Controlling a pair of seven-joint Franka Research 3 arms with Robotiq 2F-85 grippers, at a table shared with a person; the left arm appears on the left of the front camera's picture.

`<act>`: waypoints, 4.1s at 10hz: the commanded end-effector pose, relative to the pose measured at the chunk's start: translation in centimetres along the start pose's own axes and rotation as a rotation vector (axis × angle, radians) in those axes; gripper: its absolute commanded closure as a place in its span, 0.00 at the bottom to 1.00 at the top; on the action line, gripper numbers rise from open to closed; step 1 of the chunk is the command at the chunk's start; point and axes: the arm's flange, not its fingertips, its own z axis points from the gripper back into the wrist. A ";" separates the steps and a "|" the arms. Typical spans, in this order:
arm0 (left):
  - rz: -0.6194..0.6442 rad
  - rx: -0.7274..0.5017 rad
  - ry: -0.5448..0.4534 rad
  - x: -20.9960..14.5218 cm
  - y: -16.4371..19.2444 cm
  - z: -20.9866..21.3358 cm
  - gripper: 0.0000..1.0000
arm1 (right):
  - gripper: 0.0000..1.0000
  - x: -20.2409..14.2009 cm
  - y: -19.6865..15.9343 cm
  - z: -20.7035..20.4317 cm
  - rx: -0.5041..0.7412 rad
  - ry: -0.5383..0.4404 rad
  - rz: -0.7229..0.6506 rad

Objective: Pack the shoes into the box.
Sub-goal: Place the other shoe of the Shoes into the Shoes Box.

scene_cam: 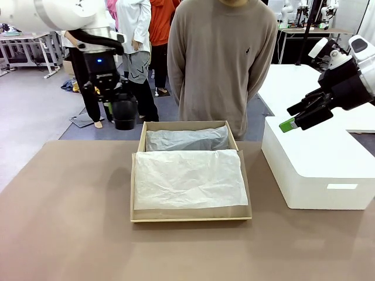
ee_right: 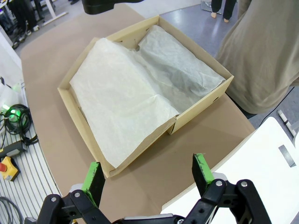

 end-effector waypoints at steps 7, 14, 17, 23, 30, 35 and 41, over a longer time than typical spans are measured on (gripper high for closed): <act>0.156 -0.011 -0.049 -2.4 -6.3 -0.5 1.00 | 0.00 0.0 -0.3 -0.1 0.017 -0.022 0.017; 0.480 0.007 -0.108 -4.4 -11.9 -0.7 1.00 | 0.00 0.0 -0.3 -0.1 0.017 -0.022 0.017; 0.649 -0.032 -0.128 -6.1 -16.2 -2.1 1.00 | 0.00 0.0 -0.3 -0.1 0.017 -0.022 0.017; 0.619 -0.038 -0.107 -7.3 -17.4 -3.7 1.00 | 0.00 0.0 -0.3 -0.1 0.017 -0.022 0.017; 0.984 -0.008 -0.102 -9.2 -22.8 -5.4 1.00 | 0.00 0.0 -0.3 -0.1 0.017 -0.022 0.017; 1.051 0.024 -0.122 -9.5 -26.9 -7.2 1.00 | 0.00 0.0 -0.3 -0.1 0.017 -0.022 0.017; 1.028 0.026 -0.089 -9.9 -26.9 -10.3 1.00 | 0.00 0.0 -0.3 -0.1 0.017 -0.022 0.017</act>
